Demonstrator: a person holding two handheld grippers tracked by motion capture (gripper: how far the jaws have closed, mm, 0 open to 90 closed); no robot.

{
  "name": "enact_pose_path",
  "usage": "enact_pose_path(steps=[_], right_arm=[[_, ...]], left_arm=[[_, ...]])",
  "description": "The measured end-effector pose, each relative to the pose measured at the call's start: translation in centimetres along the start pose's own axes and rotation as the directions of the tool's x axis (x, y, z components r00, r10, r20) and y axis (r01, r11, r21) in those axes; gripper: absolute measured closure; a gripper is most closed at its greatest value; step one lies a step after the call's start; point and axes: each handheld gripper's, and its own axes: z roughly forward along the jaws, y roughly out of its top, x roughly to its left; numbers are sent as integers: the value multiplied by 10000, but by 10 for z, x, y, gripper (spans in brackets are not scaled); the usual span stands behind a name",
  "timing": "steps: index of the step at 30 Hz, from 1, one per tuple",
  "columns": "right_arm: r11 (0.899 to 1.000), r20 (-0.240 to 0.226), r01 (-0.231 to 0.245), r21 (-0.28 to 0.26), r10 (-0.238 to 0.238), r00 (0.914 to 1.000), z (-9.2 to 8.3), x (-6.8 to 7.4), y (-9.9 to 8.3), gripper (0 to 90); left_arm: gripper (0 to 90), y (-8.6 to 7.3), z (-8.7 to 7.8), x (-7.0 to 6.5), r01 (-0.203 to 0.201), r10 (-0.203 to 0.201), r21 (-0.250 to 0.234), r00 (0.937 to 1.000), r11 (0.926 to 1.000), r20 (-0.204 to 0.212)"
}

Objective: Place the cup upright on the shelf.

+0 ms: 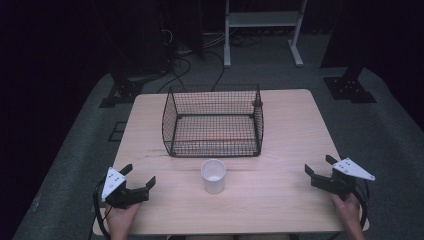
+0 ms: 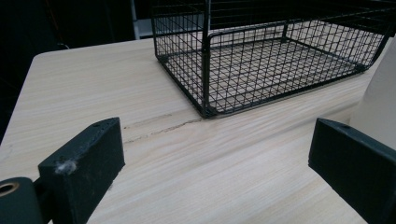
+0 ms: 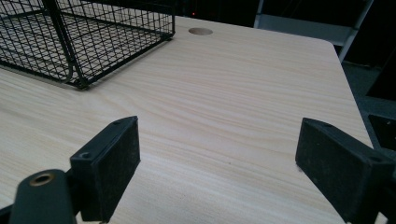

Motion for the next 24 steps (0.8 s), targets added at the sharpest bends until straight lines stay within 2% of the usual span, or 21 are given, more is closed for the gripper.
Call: enact_pose_path(steps=[3,11,24], right_arm=[[10000,7,26,0,-26,10000,0,0,0,130],[10000,49,62,11,-62,10000,0,1,0,130],[9999,81,128,48,-129,9999,0,1,0,130]], left_arm=[[28,1,2,-1,-15,15,-21,10000,10000,17],[28,2,4,-6,-97,100,-75,9992,9999,380],[26,12,6,-20,-397,428,-335,9942,9987,987]])
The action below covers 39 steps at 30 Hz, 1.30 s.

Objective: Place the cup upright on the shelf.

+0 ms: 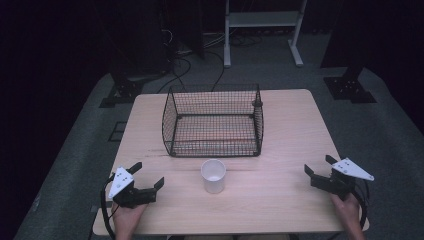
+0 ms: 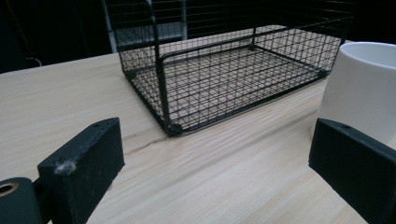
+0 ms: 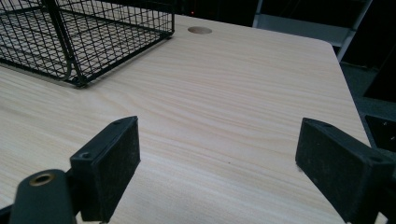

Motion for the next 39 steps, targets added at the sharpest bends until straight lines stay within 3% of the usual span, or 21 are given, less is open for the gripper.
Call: enact_pose_path(steps=[11,15,26,39], right_arm=[[10000,24,64,52,-64,10000,0,1,0,130],[10000,4,22,41,-22,10000,0,1,0,130],[10000,10,41,43,-41,10000,0,1,0,130],[10000,-24,25,33,-24,10000,0,0,0,130]], left_arm=[[26,9,14,-16,-568,555,173,9962,9982,676],[26,10,16,-18,-604,587,183,9948,9980,838],[20,12,20,-26,-891,847,281,9875,9956,1329],[20,15,25,-40,-1294,1182,475,9746,9904,1903]])
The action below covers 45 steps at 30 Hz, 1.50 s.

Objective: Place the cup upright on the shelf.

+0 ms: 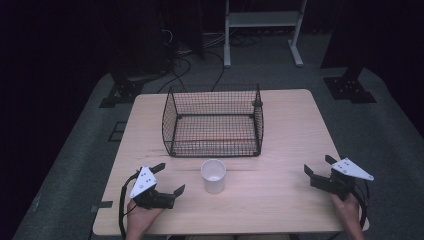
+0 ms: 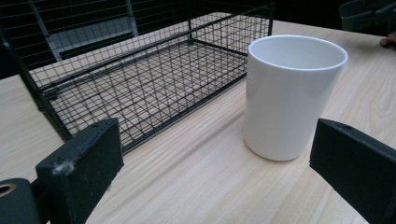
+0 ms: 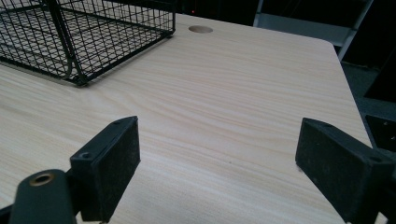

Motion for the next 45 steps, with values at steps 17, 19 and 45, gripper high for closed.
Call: enact_pose_path(steps=[17,19,45], right_arm=[[10000,-16,-5,-10,5,10000,0,0,0,130],[10000,-12,-7,-3,7,10000,0,0,0,130],[10000,-56,8,-46,-8,10000,0,0,0,130]], left_arm=[[20,6,15,-14,-540,483,509,9929,9972,1086],[20,7,18,-16,-574,506,553,9918,9968,1170],[20,25,67,-37,-1410,994,1688,9673,9755,2336]])
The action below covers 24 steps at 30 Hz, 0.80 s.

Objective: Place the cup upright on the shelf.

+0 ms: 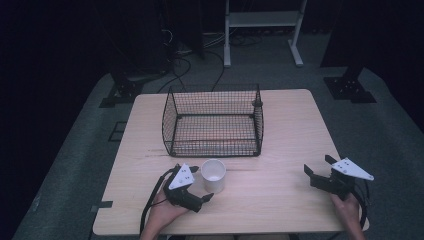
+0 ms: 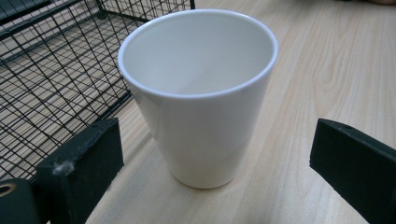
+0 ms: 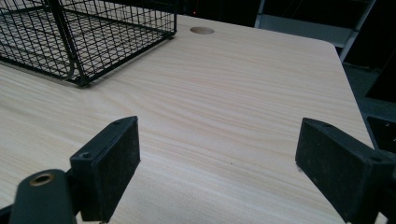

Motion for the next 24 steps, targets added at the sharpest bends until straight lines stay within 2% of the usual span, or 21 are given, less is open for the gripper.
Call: enact_pose_path(steps=[6,9,12,16,17,24], right_arm=[[10000,-13,-13,-2,13,10000,0,0,0,130],[10000,-11,-11,-4,11,10000,0,0,0,130],[10000,-12,-14,-8,14,10000,0,0,0,130],[10000,-9,-8,-11,8,10000,0,0,0,130],[10000,-8,-9,-11,9,10000,0,0,0,130],[10000,-10,-3,-16,3,10000,0,0,0,130]], left_arm=[[21,6,8,1,-111,114,403,9999,9991,-77],[21,9,10,3,-27,25,373,10000,9993,42],[21,13,14,5,30,-41,636,9998,9980,175],[23,15,17,7,31,-47,750,9998,9972,216],[23,18,18,9,145,-170,799,9994,9967,297],[41,25,23,11,66,-106,999,9992,9950,391]])
